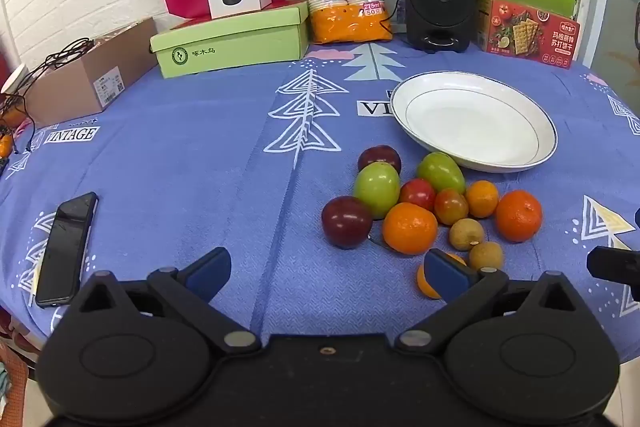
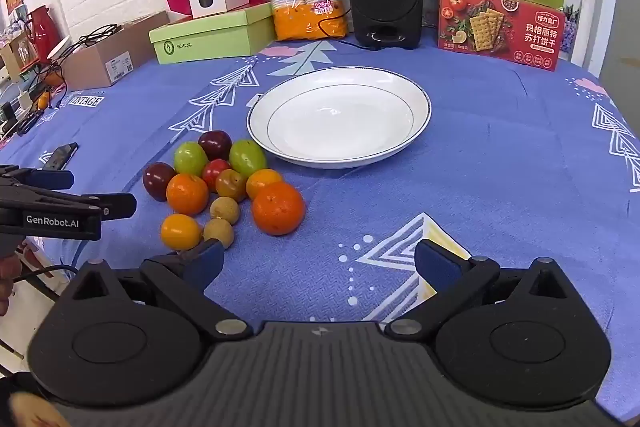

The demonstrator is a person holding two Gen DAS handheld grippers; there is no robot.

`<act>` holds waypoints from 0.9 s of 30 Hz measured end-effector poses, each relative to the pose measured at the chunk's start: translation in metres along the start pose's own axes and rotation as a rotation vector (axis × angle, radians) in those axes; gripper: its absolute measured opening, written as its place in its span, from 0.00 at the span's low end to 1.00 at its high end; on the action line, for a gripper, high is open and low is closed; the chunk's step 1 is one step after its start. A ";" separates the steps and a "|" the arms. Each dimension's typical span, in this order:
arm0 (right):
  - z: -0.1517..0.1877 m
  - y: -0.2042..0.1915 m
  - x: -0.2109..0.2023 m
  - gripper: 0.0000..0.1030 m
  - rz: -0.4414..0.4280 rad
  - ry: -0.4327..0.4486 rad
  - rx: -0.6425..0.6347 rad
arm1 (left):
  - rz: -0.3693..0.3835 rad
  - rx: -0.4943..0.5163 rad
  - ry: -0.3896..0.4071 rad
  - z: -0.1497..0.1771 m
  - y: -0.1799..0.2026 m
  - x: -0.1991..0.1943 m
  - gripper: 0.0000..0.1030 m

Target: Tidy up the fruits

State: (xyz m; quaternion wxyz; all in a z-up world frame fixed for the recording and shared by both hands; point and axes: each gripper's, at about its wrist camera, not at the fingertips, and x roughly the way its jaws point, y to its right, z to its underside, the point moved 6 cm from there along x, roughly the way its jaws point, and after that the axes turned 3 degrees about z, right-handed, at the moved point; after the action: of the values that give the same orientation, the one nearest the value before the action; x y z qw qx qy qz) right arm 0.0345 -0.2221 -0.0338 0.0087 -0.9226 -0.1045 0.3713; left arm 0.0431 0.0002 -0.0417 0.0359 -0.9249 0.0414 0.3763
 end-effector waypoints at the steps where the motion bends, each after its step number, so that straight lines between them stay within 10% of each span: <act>1: 0.000 0.000 0.000 1.00 0.000 0.004 -0.002 | 0.000 -0.002 0.000 0.000 0.000 0.000 1.00; 27: -0.003 -0.007 0.003 1.00 0.000 0.005 -0.013 | 0.014 -0.017 0.000 0.001 -0.001 -0.001 1.00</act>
State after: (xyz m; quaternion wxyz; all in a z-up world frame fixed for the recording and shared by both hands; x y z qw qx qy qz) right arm 0.0369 -0.2144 -0.0331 0.0031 -0.9235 -0.1069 0.3683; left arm 0.0415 0.0010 -0.0419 0.0254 -0.9248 0.0448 0.3769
